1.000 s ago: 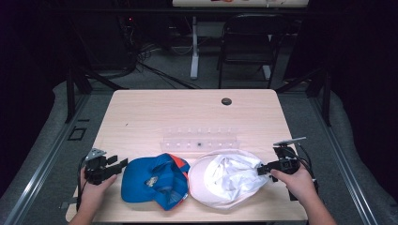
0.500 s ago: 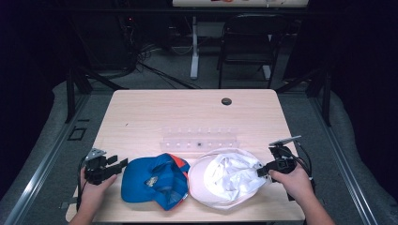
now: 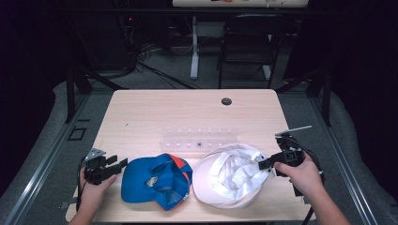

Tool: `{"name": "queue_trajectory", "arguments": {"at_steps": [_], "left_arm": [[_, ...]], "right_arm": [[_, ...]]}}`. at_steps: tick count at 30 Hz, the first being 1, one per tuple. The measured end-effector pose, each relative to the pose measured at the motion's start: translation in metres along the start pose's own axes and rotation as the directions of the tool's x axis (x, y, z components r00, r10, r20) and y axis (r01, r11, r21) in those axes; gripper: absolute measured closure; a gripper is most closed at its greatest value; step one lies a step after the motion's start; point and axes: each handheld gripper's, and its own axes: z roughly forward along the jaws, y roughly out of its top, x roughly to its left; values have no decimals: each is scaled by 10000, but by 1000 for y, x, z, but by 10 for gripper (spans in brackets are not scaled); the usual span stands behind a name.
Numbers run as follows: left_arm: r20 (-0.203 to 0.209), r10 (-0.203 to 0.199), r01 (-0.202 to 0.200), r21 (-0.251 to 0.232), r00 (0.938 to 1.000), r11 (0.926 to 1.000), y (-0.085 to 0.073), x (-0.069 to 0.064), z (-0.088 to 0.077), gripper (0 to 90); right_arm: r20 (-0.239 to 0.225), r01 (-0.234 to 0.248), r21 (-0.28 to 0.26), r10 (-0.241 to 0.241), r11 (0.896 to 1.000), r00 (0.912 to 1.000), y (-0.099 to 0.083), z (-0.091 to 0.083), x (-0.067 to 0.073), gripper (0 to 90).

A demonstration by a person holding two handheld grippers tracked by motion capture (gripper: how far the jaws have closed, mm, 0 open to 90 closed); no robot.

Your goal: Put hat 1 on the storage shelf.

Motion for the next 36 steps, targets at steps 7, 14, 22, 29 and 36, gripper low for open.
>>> {"name": "queue_trajectory", "arguments": {"at_steps": [7, 14, 22, 29, 36], "left_arm": [[-11, 3, -3, -99, 10000, 10000, 0, -1, 1, 463], [-32, -28, 28, -105, 10000, 9999, -1, -1, 1, 463], [-36, -24, 24, -112, 10000, 9999, 0, -1, 1, 463], [-21, 5, -5, -20, 10000, 10000, 0, 0, 0, 463], [-22, -2, 2, -28, 10000, 10000, 0, 0, 0, 463]], "right_arm": [[322, -319, -232, 326, 9992, 9989, -3, -22, -3, 812], [-58, -303, -490, 300, 9983, 9995, -5, -21, -4, 810], [-543, -514, -359, 494, 9980, 9973, -3, -20, 0, 810], [-2729, -1371, -283, 1243, 9901, 9540, -1, -26, -1, 812], [-4240, -1736, -325, 1437, 9843, 8942, 1, -30, 12, 812]]}}
